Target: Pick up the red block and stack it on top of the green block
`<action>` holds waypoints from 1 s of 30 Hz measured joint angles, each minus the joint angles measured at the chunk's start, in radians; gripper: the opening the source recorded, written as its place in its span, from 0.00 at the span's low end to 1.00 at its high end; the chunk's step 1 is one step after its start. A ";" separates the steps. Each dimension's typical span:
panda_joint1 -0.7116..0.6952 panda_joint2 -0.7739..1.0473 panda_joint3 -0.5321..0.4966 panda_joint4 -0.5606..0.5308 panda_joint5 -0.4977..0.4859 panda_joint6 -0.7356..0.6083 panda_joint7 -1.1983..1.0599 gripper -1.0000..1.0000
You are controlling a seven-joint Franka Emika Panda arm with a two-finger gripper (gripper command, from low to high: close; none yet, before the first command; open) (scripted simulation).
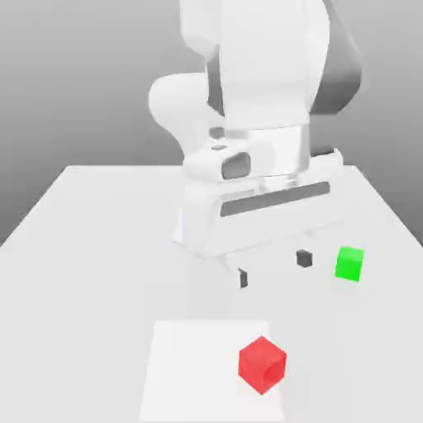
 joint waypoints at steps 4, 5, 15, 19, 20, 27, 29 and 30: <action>0.016 0.141 0.003 -0.048 -0.040 0.074 -0.053 0.50; 0.015 0.177 0.004 -0.050 -0.043 0.100 -0.060 0.50; 0.001 0.351 0.025 -0.030 -0.021 0.242 -0.084 0.00; 0.003 0.302 0.020 -0.038 -0.032 0.200 -0.077 0.00; 0.004 0.269 0.018 -0.042 -0.039 0.172 -0.071 0.00; 0.145 0.087 0.097 -0.120 0.000 0.066 0.082 0.00; 0.219 0.048 0.124 -0.151 0.026 0.058 0.155 0.00; 0.256 0.028 0.138 -0.167 0.038 0.055 0.193 0.00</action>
